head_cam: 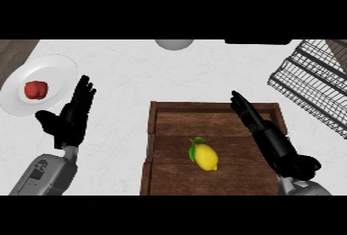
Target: Pick the lemon from the tray and place it in the tiered basket
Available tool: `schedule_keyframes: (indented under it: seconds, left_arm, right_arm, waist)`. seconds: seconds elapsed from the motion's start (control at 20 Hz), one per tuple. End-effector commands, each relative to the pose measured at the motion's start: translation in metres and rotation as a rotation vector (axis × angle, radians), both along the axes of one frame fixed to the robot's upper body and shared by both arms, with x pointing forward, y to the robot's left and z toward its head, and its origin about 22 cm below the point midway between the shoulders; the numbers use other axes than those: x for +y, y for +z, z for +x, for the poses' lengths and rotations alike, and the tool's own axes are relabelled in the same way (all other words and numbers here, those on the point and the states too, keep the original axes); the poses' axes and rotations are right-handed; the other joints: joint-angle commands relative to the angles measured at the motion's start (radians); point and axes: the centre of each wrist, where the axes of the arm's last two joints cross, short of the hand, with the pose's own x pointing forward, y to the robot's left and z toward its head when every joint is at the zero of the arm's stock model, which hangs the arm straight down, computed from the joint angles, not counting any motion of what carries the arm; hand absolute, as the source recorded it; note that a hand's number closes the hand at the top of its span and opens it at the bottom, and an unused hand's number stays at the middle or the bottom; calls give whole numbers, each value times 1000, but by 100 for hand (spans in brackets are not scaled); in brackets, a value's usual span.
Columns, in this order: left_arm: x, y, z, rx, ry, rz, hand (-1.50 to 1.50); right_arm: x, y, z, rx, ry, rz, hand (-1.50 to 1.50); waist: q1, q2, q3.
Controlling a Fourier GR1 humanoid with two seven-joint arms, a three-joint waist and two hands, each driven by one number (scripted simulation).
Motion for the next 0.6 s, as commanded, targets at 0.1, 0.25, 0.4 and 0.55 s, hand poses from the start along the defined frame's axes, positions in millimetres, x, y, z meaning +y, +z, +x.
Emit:
schedule_keyframes:
  seconds: [0.1,0.25,0.4,0.55]
  left_arm:
    - [38,7,-5,-10,45,198,0]
    - [64,18,-14,-15,56,414,0]
    - [58,8,-13,40,64,345,0]
    - [52,20,-19,40,45,374,0]
  right_arm:
    - [12,26,13,4,27,77,150]
    - [20,22,12,21,7,166,150]
    - [-50,-6,10,61,-532,-217,-150]
    - [-33,-15,-22,62,-627,-155,-150]
  waist:
    - [-20,9,0]
    - [-10,7,1]
    - [-60,7,-7]
    - [-37,0,0]
